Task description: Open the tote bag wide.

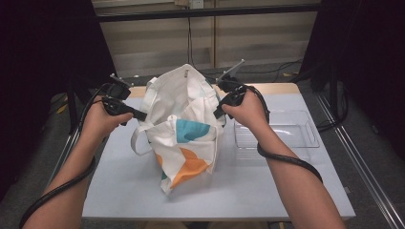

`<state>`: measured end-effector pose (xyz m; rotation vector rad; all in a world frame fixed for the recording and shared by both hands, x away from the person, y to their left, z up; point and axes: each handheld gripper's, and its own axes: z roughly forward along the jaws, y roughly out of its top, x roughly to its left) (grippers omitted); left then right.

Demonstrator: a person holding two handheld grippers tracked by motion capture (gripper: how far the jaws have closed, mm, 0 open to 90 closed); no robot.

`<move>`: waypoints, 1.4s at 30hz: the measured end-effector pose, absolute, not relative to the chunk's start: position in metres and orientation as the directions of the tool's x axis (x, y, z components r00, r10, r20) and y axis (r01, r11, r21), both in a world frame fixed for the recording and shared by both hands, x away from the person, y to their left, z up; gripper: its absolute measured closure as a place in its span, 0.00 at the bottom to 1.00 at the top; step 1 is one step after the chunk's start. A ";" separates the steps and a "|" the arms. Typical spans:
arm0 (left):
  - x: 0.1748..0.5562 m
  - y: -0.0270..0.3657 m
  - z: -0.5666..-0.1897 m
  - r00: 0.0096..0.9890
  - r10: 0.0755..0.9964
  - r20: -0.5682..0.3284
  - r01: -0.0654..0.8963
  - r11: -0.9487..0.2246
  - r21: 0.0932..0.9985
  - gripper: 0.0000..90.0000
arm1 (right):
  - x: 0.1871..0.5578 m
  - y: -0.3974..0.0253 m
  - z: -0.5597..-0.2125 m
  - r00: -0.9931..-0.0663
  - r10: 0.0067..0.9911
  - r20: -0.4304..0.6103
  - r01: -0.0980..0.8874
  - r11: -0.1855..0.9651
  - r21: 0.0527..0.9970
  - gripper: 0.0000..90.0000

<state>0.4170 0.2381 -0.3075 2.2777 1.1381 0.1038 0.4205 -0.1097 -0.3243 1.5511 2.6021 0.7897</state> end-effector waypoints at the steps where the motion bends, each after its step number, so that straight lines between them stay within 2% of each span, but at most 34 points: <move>1: 0.417 0.238 -0.309 0.631 0.753 -0.186 0.709 -0.463 0.532 0.89 | 0.420 -0.110 -0.325 -0.508 0.826 0.244 0.821 0.379 0.426 0.79; 42: 0.416 0.247 -0.342 0.627 0.748 -0.217 0.728 -0.462 0.507 0.90 | 0.416 -0.134 -0.361 -0.464 0.846 0.260 0.849 0.341 0.405 0.79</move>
